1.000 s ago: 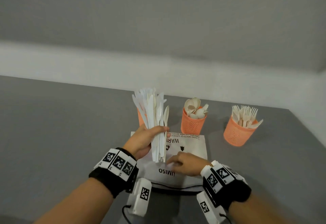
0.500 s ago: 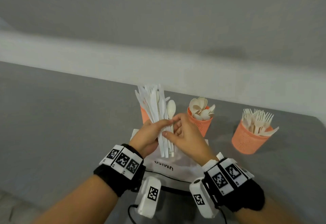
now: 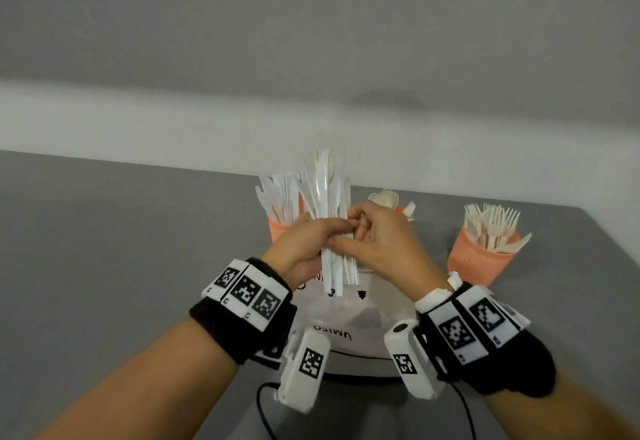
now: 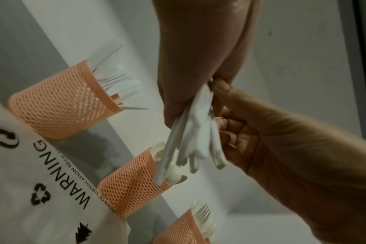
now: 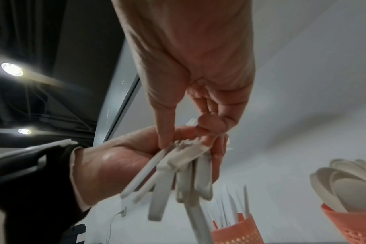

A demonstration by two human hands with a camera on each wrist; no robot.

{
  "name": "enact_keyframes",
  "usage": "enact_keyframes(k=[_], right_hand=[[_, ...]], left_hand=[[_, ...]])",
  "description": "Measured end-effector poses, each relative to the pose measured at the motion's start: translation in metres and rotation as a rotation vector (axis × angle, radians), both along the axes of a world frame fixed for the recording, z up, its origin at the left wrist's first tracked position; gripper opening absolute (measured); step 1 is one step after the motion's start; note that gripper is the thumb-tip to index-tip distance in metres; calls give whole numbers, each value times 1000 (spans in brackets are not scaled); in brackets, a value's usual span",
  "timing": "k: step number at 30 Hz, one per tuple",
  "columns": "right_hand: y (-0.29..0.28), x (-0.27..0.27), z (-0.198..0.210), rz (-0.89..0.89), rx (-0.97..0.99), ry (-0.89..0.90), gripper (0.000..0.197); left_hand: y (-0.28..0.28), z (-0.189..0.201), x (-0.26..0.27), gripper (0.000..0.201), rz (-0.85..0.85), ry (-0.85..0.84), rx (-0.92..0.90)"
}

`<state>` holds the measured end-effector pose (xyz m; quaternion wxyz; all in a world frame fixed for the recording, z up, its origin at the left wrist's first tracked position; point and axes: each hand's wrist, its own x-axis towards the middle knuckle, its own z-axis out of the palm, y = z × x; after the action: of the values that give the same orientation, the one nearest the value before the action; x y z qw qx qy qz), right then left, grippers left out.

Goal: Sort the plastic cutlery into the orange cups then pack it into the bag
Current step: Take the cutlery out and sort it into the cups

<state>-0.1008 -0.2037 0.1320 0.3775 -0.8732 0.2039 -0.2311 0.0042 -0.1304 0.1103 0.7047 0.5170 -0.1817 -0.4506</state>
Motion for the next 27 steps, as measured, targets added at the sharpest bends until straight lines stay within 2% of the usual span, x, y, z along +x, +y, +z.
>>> enact_keyframes(k=[5, 8, 11, 16, 25, 27], right_hand=[[6, 28, 4, -15, 22, 17, 26], [2, 43, 5, 58, 59, 118, 18], [-1, 58, 7, 106, 57, 211, 26], [1, 83, 8, 74, -75, 207, 28], [-1, 112, -4, 157, 143, 126, 18], [-1, 115, -8, 158, 250, 108, 20]], left_hand=[[7, 2, 22, 11, -89, -23, -122], [13, 2, 35, 16, -120, 16, -174], [19, 8, 45, 21, -143, 34, -203], [19, 9, 63, 26, -81, 78, -225], [23, 5, 86, 28, -13, 69, -225], [25, 3, 90, 29, -23, 58, -212]])
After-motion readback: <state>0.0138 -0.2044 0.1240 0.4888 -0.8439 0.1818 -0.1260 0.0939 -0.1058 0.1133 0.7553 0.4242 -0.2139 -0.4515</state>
